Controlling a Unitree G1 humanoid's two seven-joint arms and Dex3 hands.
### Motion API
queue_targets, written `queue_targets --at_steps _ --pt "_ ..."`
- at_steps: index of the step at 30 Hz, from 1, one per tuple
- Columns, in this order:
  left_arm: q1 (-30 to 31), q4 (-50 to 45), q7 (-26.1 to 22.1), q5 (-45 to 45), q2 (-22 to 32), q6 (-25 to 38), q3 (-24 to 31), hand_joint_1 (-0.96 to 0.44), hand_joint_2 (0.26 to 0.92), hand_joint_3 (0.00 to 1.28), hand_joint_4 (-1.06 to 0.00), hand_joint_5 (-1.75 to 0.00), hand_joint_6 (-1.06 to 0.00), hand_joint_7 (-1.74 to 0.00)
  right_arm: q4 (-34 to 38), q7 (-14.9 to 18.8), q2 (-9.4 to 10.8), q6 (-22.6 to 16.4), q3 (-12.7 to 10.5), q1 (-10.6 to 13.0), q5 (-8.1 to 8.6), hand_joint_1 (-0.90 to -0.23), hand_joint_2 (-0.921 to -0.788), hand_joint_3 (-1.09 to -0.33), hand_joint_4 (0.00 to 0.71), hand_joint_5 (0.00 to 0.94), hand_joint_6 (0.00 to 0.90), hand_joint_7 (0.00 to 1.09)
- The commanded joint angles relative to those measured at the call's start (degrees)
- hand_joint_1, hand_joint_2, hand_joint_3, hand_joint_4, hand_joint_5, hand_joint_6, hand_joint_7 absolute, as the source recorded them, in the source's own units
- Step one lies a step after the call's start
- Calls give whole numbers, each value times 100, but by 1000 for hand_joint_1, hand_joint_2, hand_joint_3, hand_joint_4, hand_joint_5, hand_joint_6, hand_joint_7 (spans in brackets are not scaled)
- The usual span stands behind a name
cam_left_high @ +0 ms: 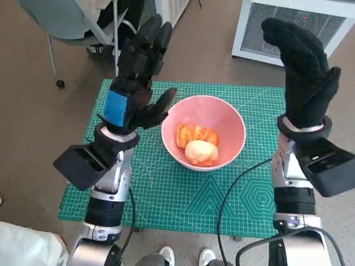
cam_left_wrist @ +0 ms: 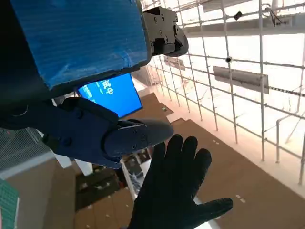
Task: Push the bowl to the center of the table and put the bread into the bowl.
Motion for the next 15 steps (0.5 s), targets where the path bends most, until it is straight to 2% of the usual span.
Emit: queue_targets --at_steps 1,6,15 --pt "32 -88 -79 -136 -33 51 40 -530 921 531 -137 -4 1 -501 -83 68 25 91 31 152 -32 -583 -921 -749 375 4 225 339" --pt "63 -143 -130 -201 -51 83 42 -520 921 527 -139 -5 1 -506 -145 81 -13 144 32 183 -56 -586 -921 -748 376 3 224 341" --pt "101 -176 -190 -265 -104 97 48 -517 921 514 -135 -3 1 -506 -150 28 -69 107 12 223 -235 -589 -921 -747 376 3 222 344"
